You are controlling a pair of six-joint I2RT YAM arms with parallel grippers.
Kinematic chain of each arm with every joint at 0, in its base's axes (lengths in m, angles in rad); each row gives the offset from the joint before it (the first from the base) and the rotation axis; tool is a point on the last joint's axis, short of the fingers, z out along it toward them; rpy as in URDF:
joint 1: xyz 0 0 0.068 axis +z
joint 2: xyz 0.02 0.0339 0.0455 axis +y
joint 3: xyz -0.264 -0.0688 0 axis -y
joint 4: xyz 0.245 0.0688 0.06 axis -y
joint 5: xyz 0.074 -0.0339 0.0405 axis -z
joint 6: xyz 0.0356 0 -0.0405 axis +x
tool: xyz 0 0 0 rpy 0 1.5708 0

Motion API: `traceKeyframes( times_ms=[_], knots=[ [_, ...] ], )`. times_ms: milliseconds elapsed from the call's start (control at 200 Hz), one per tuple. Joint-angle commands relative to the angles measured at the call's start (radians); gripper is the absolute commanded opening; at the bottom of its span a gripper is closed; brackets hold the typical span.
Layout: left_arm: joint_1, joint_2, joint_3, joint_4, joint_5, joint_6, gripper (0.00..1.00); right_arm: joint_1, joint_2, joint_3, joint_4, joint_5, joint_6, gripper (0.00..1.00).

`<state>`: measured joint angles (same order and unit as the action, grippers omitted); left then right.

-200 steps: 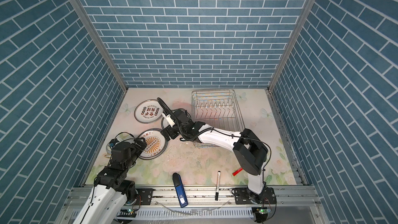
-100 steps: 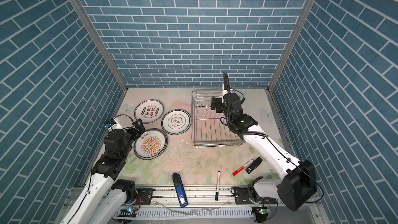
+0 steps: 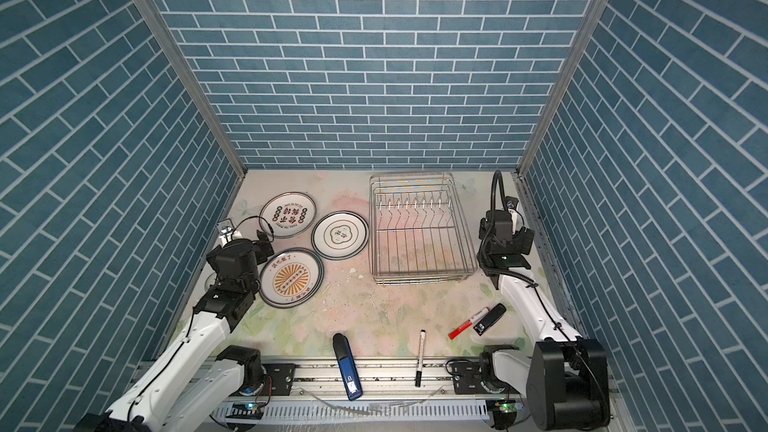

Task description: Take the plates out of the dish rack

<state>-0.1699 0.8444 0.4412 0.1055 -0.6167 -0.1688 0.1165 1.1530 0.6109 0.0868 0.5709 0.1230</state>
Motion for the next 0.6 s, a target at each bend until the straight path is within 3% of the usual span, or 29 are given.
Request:
traceKeyframes(
  times_ms=[0,165,595],
  knots=[
    [0.007,0.068,-0.061,0.160,-0.019,0.100,1.00,-0.006,-0.016,-0.104,0.240,0.014,-0.060,0.97],
    [0.007,0.167,-0.168,0.451,0.083,0.192,1.00,-0.009,0.048,-0.160,0.344,-0.027,-0.063,0.96],
    [0.067,0.393,-0.126,0.543,0.169,0.102,1.00,-0.009,0.207,-0.239,0.638,-0.146,-0.094,0.97]
  ],
)
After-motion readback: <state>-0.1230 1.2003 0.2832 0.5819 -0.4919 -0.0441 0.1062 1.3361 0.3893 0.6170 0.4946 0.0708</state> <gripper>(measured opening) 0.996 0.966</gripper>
